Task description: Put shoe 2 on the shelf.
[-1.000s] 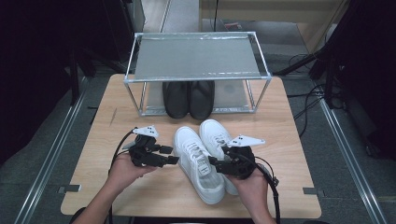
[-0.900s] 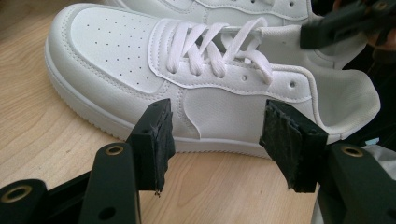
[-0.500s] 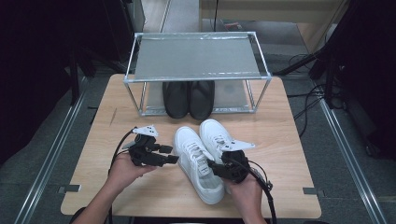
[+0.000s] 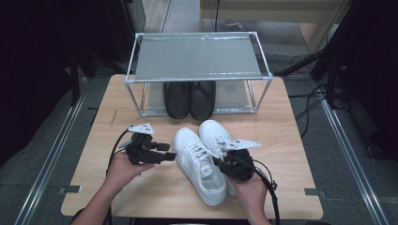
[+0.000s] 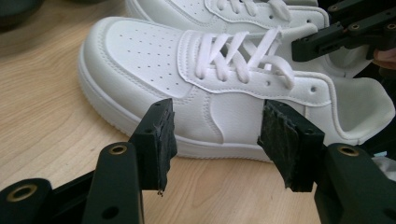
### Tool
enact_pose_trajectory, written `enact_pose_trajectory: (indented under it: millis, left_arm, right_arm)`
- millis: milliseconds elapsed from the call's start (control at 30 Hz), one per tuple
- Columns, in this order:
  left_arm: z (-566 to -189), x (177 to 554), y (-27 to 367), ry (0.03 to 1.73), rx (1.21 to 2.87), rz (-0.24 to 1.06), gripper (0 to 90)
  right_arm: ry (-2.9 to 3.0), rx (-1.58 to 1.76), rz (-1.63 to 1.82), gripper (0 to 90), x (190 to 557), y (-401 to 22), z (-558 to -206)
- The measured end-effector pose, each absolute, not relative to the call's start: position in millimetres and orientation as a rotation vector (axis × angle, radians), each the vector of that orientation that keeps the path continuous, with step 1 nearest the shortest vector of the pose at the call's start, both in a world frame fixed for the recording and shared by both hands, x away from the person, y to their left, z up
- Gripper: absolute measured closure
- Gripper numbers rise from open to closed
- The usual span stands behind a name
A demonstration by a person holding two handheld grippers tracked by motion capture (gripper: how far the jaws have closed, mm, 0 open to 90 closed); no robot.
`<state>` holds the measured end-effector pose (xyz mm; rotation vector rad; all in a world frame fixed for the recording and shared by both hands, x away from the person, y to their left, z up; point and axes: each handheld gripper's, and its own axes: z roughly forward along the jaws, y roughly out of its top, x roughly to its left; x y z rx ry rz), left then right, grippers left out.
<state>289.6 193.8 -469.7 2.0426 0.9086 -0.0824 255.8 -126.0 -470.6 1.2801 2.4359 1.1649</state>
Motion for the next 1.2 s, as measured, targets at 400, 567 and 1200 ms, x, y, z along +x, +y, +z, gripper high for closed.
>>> enact_pose_trajectory:
  millis: [400,567,1200]
  left_arm:
    - [-465,293,221,0.982,1.977,-0.032,45.0]
    - [-465,291,237,1.024,1.944,0.0,45.0]
    - [-470,268,297,1.206,1.814,0.086,45.0]
  right_arm:
    - [2.731,0.899,1.123,79.9,275,-152,-448]
    - [2.84,0.727,1.178,80.0,289,-152,-437]
    - [2.964,0.353,1.357,80.7,344,-113,-374]
